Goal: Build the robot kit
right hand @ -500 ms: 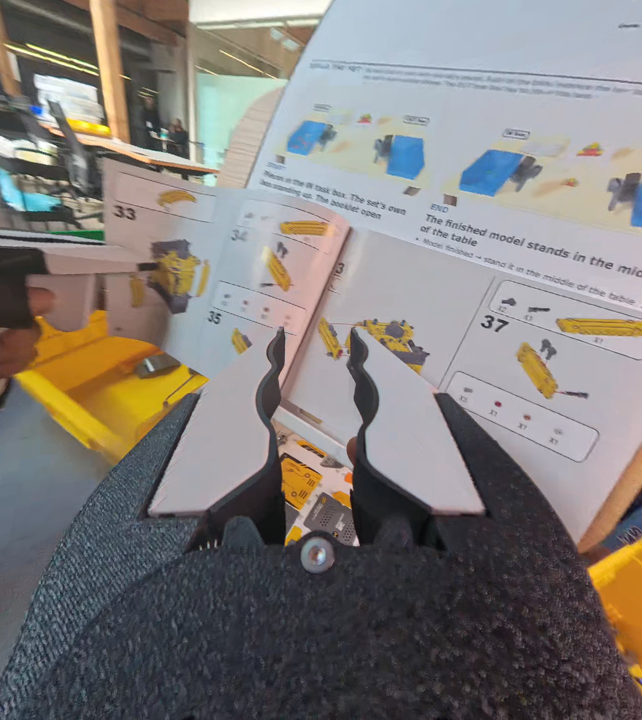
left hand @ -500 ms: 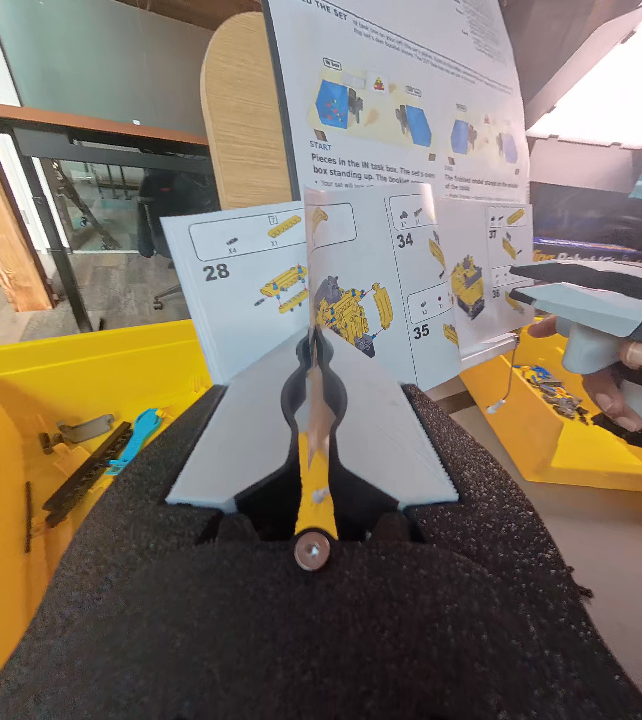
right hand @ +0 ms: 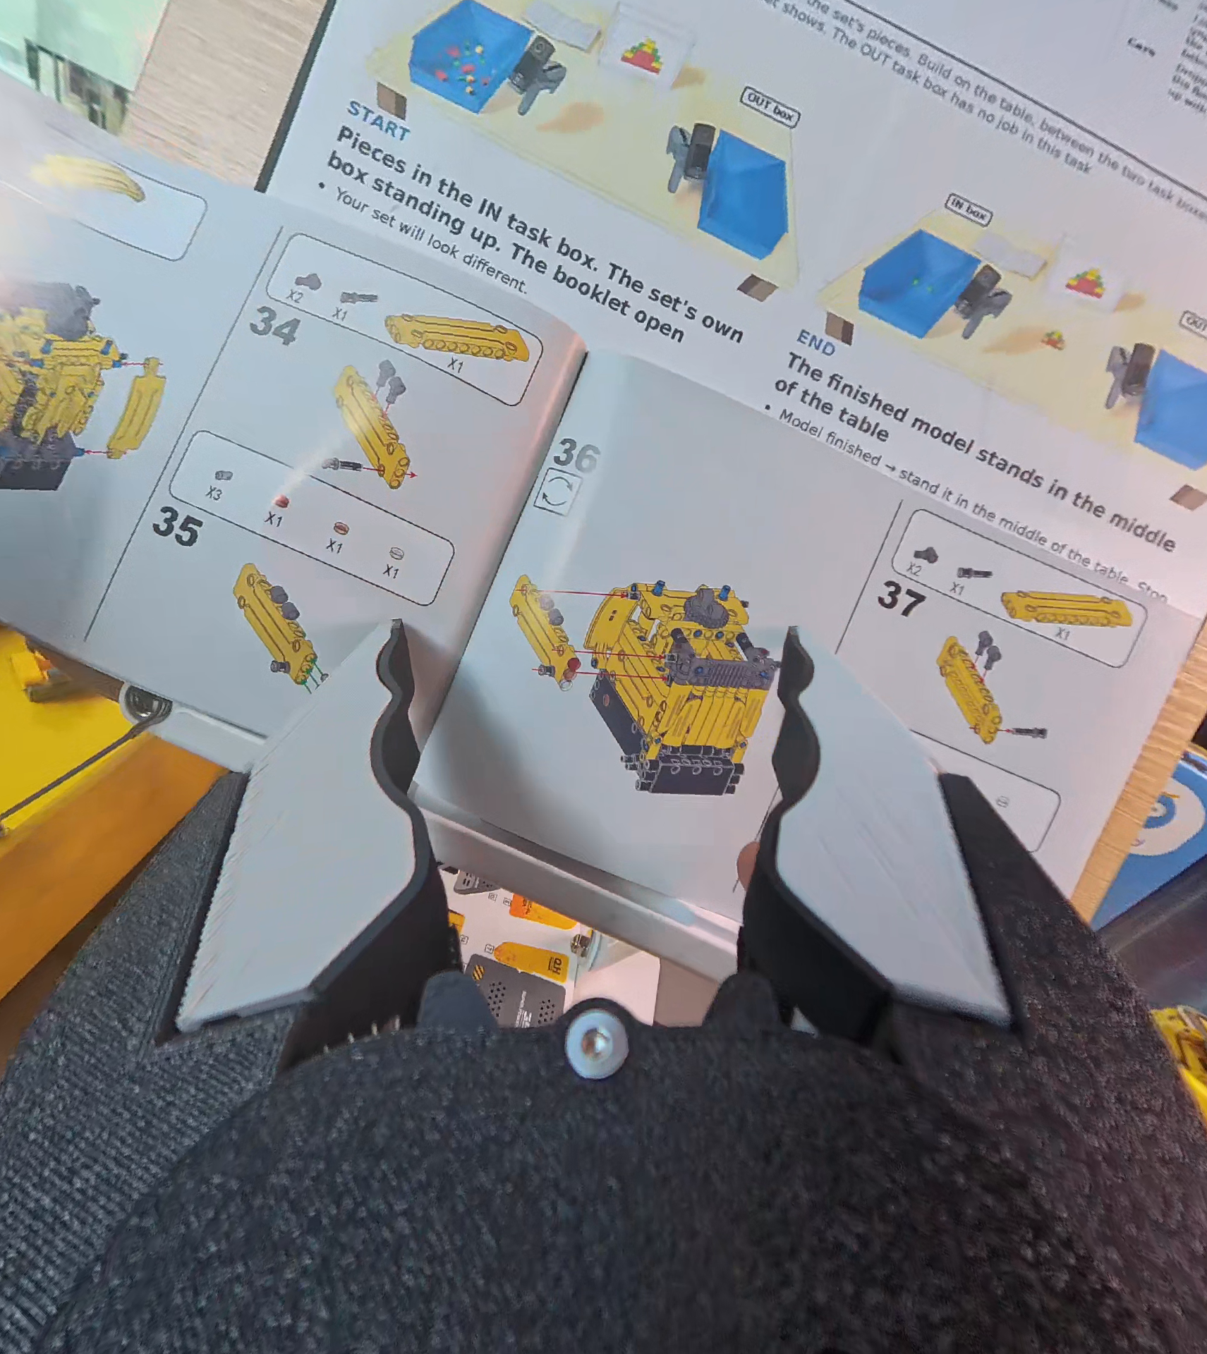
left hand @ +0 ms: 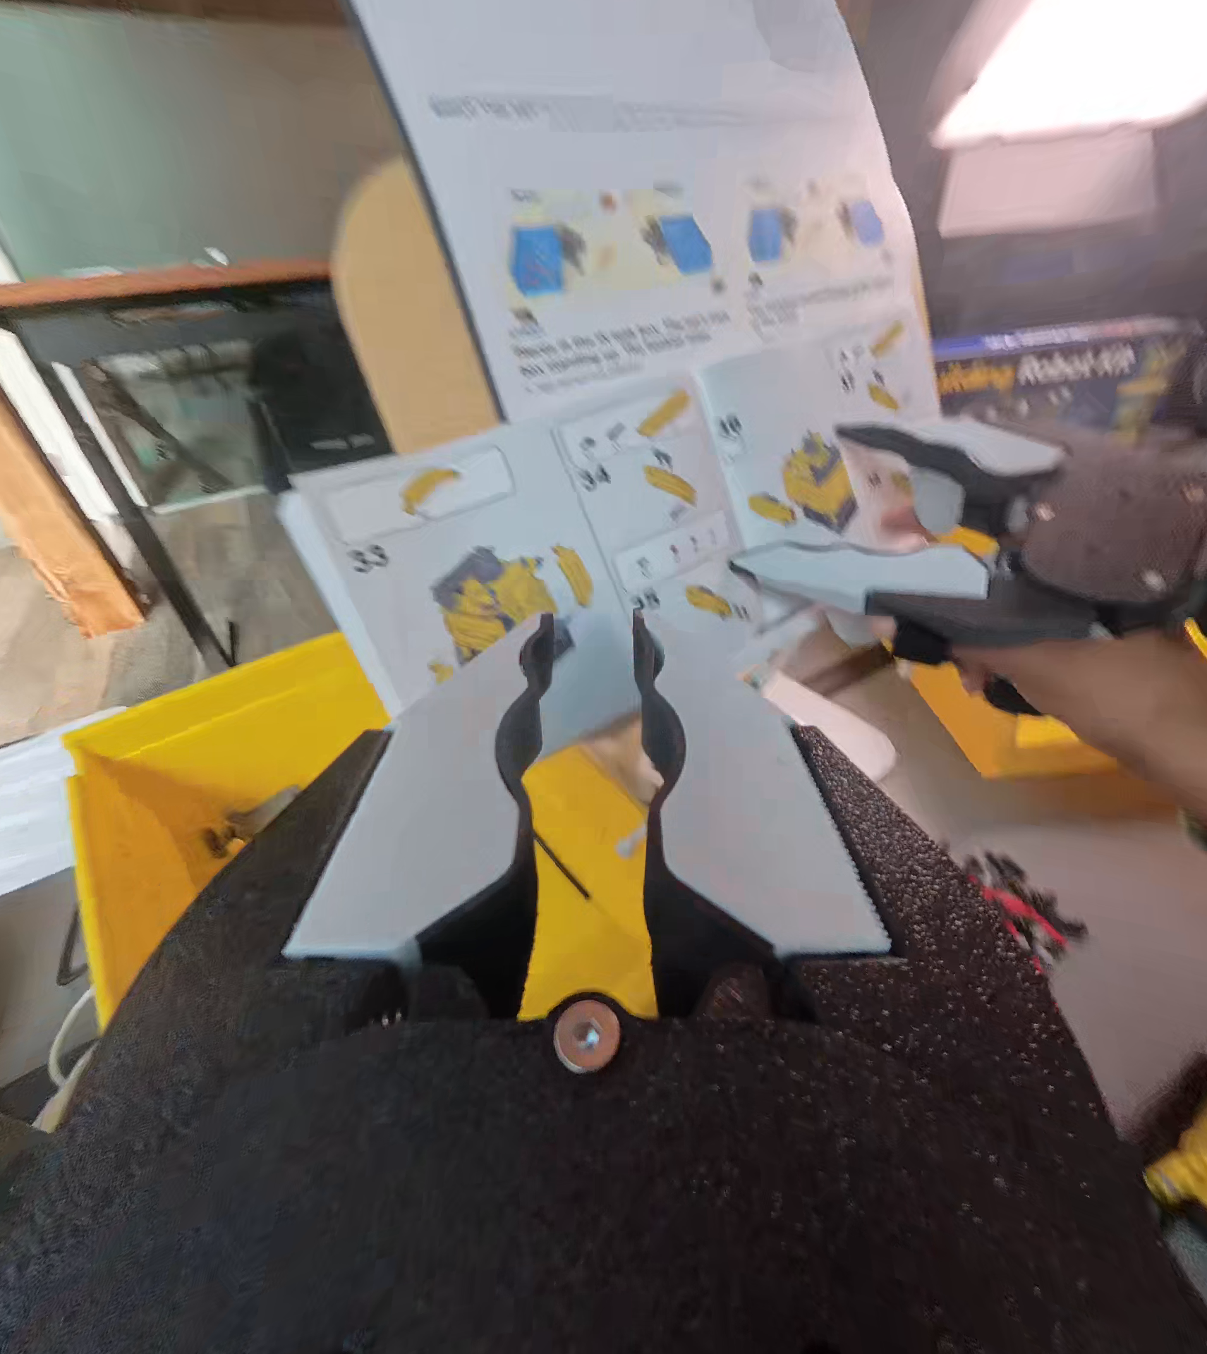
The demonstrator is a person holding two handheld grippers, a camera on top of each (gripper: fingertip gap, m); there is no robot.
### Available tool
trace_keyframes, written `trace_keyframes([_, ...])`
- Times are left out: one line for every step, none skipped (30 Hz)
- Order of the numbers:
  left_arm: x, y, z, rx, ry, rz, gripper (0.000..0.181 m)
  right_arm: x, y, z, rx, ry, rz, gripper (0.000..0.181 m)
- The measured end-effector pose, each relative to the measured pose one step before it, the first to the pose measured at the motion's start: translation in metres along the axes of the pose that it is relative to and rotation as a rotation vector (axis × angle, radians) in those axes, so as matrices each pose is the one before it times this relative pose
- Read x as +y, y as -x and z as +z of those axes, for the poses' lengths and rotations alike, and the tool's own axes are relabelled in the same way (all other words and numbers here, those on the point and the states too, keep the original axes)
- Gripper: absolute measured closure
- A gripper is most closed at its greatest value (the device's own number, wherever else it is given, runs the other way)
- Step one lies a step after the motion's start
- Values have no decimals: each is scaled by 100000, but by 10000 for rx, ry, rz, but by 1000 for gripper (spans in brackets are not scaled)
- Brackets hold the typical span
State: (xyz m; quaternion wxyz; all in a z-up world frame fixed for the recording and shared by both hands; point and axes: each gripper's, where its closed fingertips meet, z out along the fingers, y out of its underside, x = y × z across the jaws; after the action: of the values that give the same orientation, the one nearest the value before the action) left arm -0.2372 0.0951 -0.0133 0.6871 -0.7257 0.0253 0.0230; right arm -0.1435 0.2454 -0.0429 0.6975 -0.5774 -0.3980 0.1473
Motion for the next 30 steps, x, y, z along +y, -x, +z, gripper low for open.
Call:
trace_keyframes([2040,-2007,442,1007,1200,358,156,155,-99,49,-83,36,242,81])
trace_keyframes([2011,-1470,821,652,986,275,152,88,-93,-13,-45,27,119,81])
trace_keyframes([1661,-552,1105,72,592,237,153,25,-134,-56,48,18,-53,81])
trace_keyframes([1667,-287,1286,-37,544,194,151,1,-68,-50,48,12,-59,81])
trace_keyframes([1698,-323,1408,48,612,86,145,26,-31,-18,17,25,-6,81])
trace_keyframes([1344,-216,1352,-13,467,125,140,28,-34,9,17,58,26,81])
trace_keyframes([828,-59,1177,-145,211,257,140,-10,-33,0,27,101,4,81])
trace_keyframes([389,124,956,-301,3,337,143,-42,-24,-21,44,139,-21,80])
trace_keyframes([68,273,736,-426,-128,396,151,-149,-15,-67,85,128,-103,80])
trace_keyframes([-117,306,499,-464,-179,429,163,-280,82,-129,111,39,-198,81])
trace_keyframes([-92,393,260,-494,-99,374,173,-389,195,-155,74,-91,-212,83])
trace_keyframes([-42,451,54,-421,-8,331,181,-328,222,-139,11,-147,-96,86])
trace_keyframes([22,221,-81,-159,50,264,181,-34,286,15,-112,-54,79,88])
trace_keyframes([19,297,-214,-132,31,223,181,219,222,163,-178,26,280,88])
trace_keyframes([-54,524,-344,-228,-43,278,181,250,222,184,-276,31,370,86])
trace_keyframes([-92,650,-438,-280,-43,342,181,143,36,71,-159,-3,240,83])
trace_keyframes([-139,798,-506,-338,-26,340,180,19,-41,-39,-49,-54,6,82])
trace_keyframes([-225,664,-496,-241,-16,279,179,61,-12,-34,-10,-31,-52,82])
trace_keyframes([-232,398,-403,-93,34,218,178,107,31,18,-12,-1,-53,81])
trace_keyframes([-225,368,-266,-175,33,226,177,32,16,19,14,-21,-45,81])
trace_keyframes([-171,292,-133,-227,61,318,177,29,7,45,53,17,-64,81])
trace_keyframes([-32,196,-9,-208,155,464,177,23,12,83,63,56,-98,81])
trace_keyframes([-107,398,-6,-284,105,460,176,29,23,87,69,41,-120,81])
trace_keyframes([-250,491,-35,-197,31,326,175,-5,19,84,79,-6,-138,81])
trace_keyframes([-343,588,4,-108,10,284,174,-30,20,61,52,-57,-139,81])
trace_keyframes([-513,696,51,-129,-25,472,173,-11,6,43,17,-59,-46,82])
trace_keyframes([-559,648,156,-133,31,798,171,12,-10,39,-2,-37,8,82])
trace_keyframes([-631,622,204,-178,0,1165,170,11,-23,43,-11,-13,6,83])
trace_keyframes([-702,635,248,-189,-81,1232,169,3,34,57,-34,-2,1,84])
trace_keyframes([-686,568,348,-108,-111,1022,167,-26,87,44,-47,0,-18,85])
